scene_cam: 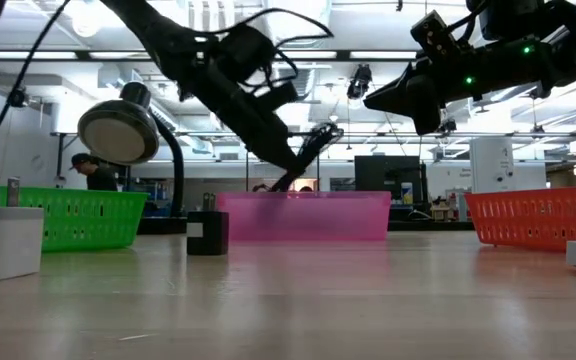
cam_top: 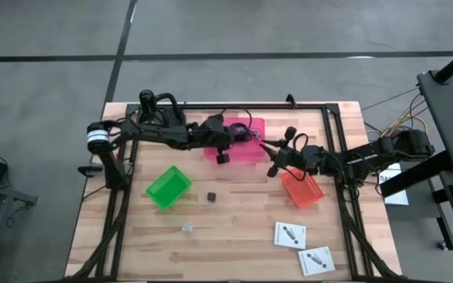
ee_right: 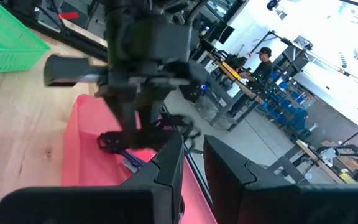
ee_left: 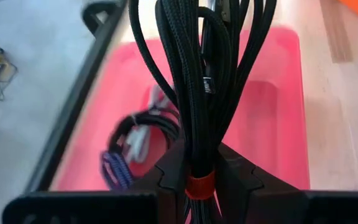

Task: Pick and place items into bin
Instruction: Put the black charger cable into the pink bin, then put the white charger adapter into the green bin

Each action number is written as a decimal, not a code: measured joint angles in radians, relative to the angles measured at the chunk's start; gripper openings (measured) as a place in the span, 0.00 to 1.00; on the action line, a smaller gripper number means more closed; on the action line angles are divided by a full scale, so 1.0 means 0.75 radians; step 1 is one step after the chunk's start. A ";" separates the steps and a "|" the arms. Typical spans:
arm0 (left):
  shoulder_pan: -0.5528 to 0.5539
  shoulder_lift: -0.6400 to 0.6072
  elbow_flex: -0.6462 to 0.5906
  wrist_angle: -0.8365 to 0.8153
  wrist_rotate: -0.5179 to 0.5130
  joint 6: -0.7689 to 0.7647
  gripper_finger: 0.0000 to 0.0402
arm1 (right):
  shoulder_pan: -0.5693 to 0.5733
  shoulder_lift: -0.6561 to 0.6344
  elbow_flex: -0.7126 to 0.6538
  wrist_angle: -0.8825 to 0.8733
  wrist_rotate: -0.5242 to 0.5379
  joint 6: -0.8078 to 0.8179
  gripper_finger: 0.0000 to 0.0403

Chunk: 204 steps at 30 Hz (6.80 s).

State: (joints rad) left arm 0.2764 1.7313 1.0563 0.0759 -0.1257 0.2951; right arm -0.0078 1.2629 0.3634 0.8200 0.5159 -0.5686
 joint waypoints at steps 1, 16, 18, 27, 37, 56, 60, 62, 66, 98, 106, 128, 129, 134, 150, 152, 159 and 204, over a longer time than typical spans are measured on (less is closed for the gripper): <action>0.001 0.009 0.000 -0.010 0.003 0.000 0.11 | 0.000 0.000 0.000 0.000 0.000 0.000 0.13; 0.010 0.032 0.007 -0.010 0.054 -0.046 0.18 | 0.000 0.000 0.000 0.000 0.000 0.000 0.13; 0.010 0.032 0.007 -0.009 0.053 -0.061 0.21 | 0.000 0.000 0.000 0.000 0.000 0.000 0.13; 0.010 0.031 0.007 -0.007 0.052 -0.071 0.31 | 0.000 0.000 0.000 0.000 0.000 0.000 0.13; -0.036 -0.096 0.007 -0.076 0.051 -0.127 0.31 | 0.000 0.000 0.000 0.000 0.001 -0.001 0.13; -0.572 -0.435 0.004 -0.569 0.014 -0.694 0.31 | -0.003 0.000 0.000 -0.004 0.001 -0.003 0.13; -0.701 -0.431 0.002 -0.580 -0.041 -0.764 0.31 | -0.003 0.001 0.000 -0.002 0.001 0.000 0.13; -0.751 -0.413 0.002 -0.570 -0.043 -0.821 0.31 | -0.003 0.001 0.000 -0.002 0.001 0.001 0.13; -0.799 -0.348 0.000 -0.553 -0.043 -0.949 0.31 | -0.003 0.001 0.000 -0.001 0.001 0.011 0.13; -1.023 -0.237 0.113 -0.915 0.121 -1.561 0.51 | -0.003 0.001 0.000 0.001 0.001 0.025 0.13; -1.092 -0.108 0.252 -1.074 0.097 -1.682 0.51 | -0.004 0.001 0.000 0.001 0.001 0.025 0.13; -1.161 0.271 0.671 -1.718 0.066 -1.386 0.51 | -0.005 0.001 0.000 0.000 0.001 0.025 0.13; -1.161 0.271 0.665 -1.717 0.066 -1.387 0.51 | -0.005 0.001 0.000 0.000 0.001 0.025 0.13; -1.160 0.271 0.653 -1.710 0.041 -1.370 0.51 | -0.005 0.001 0.000 0.000 0.001 0.025 0.13; -1.163 0.276 0.621 -1.655 0.015 -1.262 0.51 | -0.006 0.001 0.000 0.000 0.001 0.024 0.13; -1.163 0.276 0.604 -1.643 0.010 -1.252 0.51 | -0.006 0.001 0.000 -0.001 0.001 0.024 0.13; -1.163 0.277 0.532 -1.578 0.009 -1.245 0.51 | -0.006 0.001 0.000 0.000 0.001 0.021 0.13; -1.160 0.282 0.361 -1.360 0.036 -1.257 0.36 | -0.006 0.001 0.000 0.000 0.001 0.020 0.13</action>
State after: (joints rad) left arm -0.5936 1.9427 1.3268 -0.9445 -0.0986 -0.6476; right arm -0.0120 1.2636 0.3634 0.8199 0.5167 -0.5533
